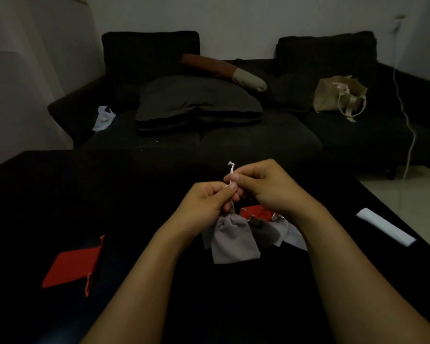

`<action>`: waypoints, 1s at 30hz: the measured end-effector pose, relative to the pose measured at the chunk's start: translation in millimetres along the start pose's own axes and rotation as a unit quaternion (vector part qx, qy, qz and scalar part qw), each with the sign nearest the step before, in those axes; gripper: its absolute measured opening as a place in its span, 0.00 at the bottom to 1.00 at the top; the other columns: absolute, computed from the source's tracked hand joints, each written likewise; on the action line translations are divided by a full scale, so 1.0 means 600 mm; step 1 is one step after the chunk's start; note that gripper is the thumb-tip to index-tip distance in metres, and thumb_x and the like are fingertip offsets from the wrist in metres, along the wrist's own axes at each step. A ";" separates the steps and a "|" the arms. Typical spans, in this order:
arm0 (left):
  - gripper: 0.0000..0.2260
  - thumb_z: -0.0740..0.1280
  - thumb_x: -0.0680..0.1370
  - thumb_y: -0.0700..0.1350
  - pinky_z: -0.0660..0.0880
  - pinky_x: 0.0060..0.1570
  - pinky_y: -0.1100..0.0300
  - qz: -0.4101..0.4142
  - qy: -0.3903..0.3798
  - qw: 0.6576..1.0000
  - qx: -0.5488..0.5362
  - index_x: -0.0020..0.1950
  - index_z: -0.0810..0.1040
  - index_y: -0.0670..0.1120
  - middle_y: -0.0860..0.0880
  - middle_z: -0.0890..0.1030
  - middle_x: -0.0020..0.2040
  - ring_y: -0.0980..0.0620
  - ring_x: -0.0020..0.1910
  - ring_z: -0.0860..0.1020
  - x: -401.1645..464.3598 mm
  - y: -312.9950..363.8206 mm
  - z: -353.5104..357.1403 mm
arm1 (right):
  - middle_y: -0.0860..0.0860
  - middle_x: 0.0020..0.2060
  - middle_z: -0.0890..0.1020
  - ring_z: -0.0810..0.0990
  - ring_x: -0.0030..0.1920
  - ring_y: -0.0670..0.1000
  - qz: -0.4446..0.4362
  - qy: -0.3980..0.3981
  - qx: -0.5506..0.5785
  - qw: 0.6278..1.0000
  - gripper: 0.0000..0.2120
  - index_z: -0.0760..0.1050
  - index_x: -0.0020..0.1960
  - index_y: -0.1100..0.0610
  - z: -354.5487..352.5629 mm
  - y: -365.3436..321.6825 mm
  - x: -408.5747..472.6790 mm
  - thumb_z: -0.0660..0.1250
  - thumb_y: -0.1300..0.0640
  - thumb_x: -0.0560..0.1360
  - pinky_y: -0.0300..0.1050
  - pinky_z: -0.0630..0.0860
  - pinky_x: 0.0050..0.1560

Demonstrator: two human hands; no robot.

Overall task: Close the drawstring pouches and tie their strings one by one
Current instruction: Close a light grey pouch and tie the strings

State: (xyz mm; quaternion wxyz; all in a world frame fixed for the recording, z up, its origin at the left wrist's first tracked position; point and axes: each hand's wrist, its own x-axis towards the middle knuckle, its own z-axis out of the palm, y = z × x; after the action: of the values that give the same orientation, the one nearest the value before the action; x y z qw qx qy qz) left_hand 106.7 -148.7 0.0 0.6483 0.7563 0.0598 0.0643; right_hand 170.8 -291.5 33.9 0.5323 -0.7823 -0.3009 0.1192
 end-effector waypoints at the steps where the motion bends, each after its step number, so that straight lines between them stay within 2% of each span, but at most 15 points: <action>1: 0.16 0.62 0.83 0.46 0.70 0.32 0.65 -0.014 0.014 1.000 -0.010 0.39 0.81 0.44 0.49 0.75 0.28 0.56 0.28 0.72 0.001 0.001 0.003 | 0.55 0.33 0.81 0.77 0.32 0.44 0.007 0.005 -0.001 1.000 0.10 0.82 0.51 0.63 0.001 -0.003 0.000 0.63 0.61 0.81 0.33 0.74 0.34; 3: 0.17 0.61 0.83 0.44 0.70 0.32 0.64 -0.043 0.048 0.997 -0.038 0.38 0.81 0.43 0.48 0.76 0.28 0.54 0.28 0.73 0.005 0.004 0.008 | 0.53 0.32 0.80 0.75 0.29 0.41 0.025 0.032 0.010 0.999 0.09 0.82 0.53 0.60 -0.001 -0.004 0.003 0.62 0.62 0.81 0.33 0.72 0.31; 5: 0.15 0.61 0.82 0.43 0.73 0.37 0.63 -0.064 0.078 0.991 -0.087 0.43 0.84 0.39 0.44 0.79 0.33 0.52 0.33 0.77 0.008 0.005 0.009 | 0.52 0.32 0.82 0.76 0.28 0.41 0.085 0.035 0.051 0.994 0.09 0.81 0.55 0.57 -0.007 -0.007 0.006 0.63 0.62 0.81 0.34 0.72 0.31; 7: 0.12 0.63 0.80 0.41 0.75 0.45 0.58 -0.068 0.106 0.982 -0.138 0.47 0.85 0.39 0.42 0.82 0.40 0.48 0.41 0.79 0.013 0.002 0.007 | 0.52 0.34 0.84 0.76 0.31 0.44 0.170 -0.011 0.128 0.977 0.10 0.80 0.58 0.55 -0.011 -0.012 0.004 0.63 0.61 0.80 0.37 0.71 0.33; 8: 0.11 0.63 0.81 0.41 0.76 0.47 0.56 -0.057 0.119 0.980 -0.151 0.48 0.85 0.41 0.43 0.83 0.41 0.48 0.42 0.80 0.012 0.001 0.006 | 0.52 0.36 0.84 0.77 0.32 0.45 0.197 -0.045 0.160 0.966 0.10 0.80 0.58 0.55 -0.010 -0.013 0.002 0.63 0.61 0.80 0.38 0.70 0.34; 11: 0.09 0.65 0.81 0.43 0.79 0.49 0.57 -0.032 0.112 0.980 -0.163 0.50 0.85 0.44 0.46 0.85 0.42 0.52 0.42 0.83 0.010 -0.001 -0.002 | 0.53 0.44 0.86 0.80 0.36 0.45 0.218 -0.128 0.168 0.953 0.10 0.81 0.57 0.55 -0.007 -0.009 -0.003 0.64 0.57 0.80 0.38 0.70 0.37; 13: 0.07 0.68 0.79 0.44 0.79 0.51 0.55 -0.037 0.088 0.982 -0.162 0.50 0.85 0.45 0.47 0.86 0.45 0.52 0.45 0.84 0.009 0.000 -0.010 | 0.53 0.46 0.86 0.82 0.37 0.45 0.217 -0.144 0.168 0.951 0.08 0.82 0.55 0.55 -0.006 -0.005 -0.003 0.65 0.57 0.80 0.36 0.72 0.36; 15: 0.05 0.70 0.77 0.42 0.80 0.50 0.56 -0.029 0.088 0.982 -0.163 0.49 0.85 0.45 0.48 0.86 0.44 0.52 0.45 0.84 0.009 0.001 -0.014 | 0.54 0.43 0.86 0.81 0.34 0.45 0.223 -0.124 0.171 0.952 0.06 0.82 0.50 0.56 -0.005 -0.005 -0.002 0.67 0.57 0.79 0.35 0.72 0.33; 18: 0.03 0.71 0.75 0.38 0.80 0.40 0.63 -0.003 0.091 0.977 -0.192 0.47 0.84 0.42 0.47 0.86 0.40 0.54 0.39 0.83 0.004 0.004 -0.013 | 0.55 0.37 0.85 0.80 0.30 0.45 0.213 -0.103 0.162 0.958 0.04 0.79 0.44 0.57 0.001 -0.005 -0.003 0.70 0.57 0.77 0.35 0.71 0.30; 21: 0.04 0.73 0.69 0.38 0.80 0.39 0.63 -0.001 0.081 0.975 -0.207 0.44 0.84 0.43 0.44 0.86 0.40 0.53 0.39 0.84 0.001 0.007 -0.018 | 0.55 0.34 0.82 0.77 0.30 0.46 0.195 -0.094 0.135 0.967 0.04 0.78 0.43 0.57 0.005 -0.005 -0.005 0.71 0.59 0.75 0.37 0.70 0.31; 23: 0.05 0.75 0.67 0.38 0.80 0.42 0.61 0.010 0.081 0.981 -0.177 0.41 0.85 0.45 0.43 0.86 0.41 0.51 0.41 0.85 0.000 0.009 -0.024 | 0.56 0.35 0.80 0.75 0.33 0.49 0.181 -0.065 0.119 0.974 0.03 0.80 0.42 0.59 0.007 -0.004 -0.004 0.72 0.60 0.74 0.39 0.70 0.33; 26: 0.06 0.76 0.69 0.35 0.81 0.43 0.62 0.059 0.119 0.988 -0.075 0.44 0.85 0.43 0.45 0.87 0.41 0.51 0.42 0.85 -0.004 0.008 -0.033 | 0.59 0.40 0.81 0.78 0.39 0.52 0.148 -0.032 0.134 0.979 0.04 0.81 0.43 0.62 0.005 -0.003 -0.003 0.73 0.61 0.72 0.40 0.73 0.37; 30: 0.08 0.77 0.70 0.36 0.80 0.44 0.63 0.179 0.179 0.964 0.081 0.43 0.86 0.48 0.51 0.86 0.39 0.56 0.42 0.85 -0.003 0.003 -0.035 | 0.56 0.40 0.83 0.81 0.38 0.48 0.158 -0.083 0.190 0.965 0.05 0.82 0.44 0.61 0.002 -0.007 -0.005 0.70 0.60 0.75 0.38 0.77 0.37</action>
State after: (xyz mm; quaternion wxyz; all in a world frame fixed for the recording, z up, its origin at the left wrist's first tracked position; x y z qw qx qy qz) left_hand 101.5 -129.1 5.1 0.5412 0.7811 0.0438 0.3084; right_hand 166.6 -291.3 36.9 0.6187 -0.6915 -0.1886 0.3217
